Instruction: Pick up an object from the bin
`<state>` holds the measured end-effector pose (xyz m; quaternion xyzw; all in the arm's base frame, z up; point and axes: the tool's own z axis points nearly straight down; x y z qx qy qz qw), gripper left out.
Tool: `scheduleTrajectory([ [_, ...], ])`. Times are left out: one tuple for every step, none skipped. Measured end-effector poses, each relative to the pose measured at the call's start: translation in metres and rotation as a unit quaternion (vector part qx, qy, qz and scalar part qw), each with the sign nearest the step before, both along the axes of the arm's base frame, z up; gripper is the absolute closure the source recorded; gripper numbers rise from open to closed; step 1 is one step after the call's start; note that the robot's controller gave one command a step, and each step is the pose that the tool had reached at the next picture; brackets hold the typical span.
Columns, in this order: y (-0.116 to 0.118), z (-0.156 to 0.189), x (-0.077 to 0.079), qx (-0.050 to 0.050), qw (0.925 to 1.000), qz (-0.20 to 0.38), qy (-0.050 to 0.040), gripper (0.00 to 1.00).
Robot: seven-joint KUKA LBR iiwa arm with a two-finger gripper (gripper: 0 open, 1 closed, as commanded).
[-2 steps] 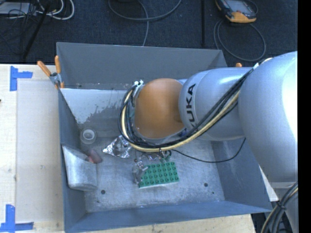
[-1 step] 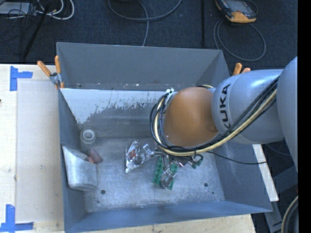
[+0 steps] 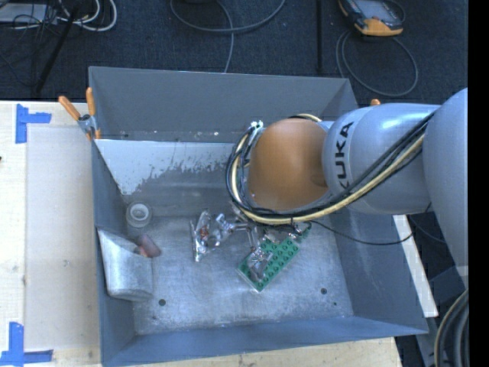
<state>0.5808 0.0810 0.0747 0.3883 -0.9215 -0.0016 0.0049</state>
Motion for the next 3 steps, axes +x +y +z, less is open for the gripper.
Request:
scheduleTrajectory([
  [-0.056,0.001,-0.014,0.004,0.9988,0.048,-0.0106,0.0],
  [-0.102,0.018,-0.002,0.001,0.9859,0.168,-0.0057,0.0],
  [-0.101,0.018,-0.003,0.002,0.9861,0.166,-0.0044,1.0],
])
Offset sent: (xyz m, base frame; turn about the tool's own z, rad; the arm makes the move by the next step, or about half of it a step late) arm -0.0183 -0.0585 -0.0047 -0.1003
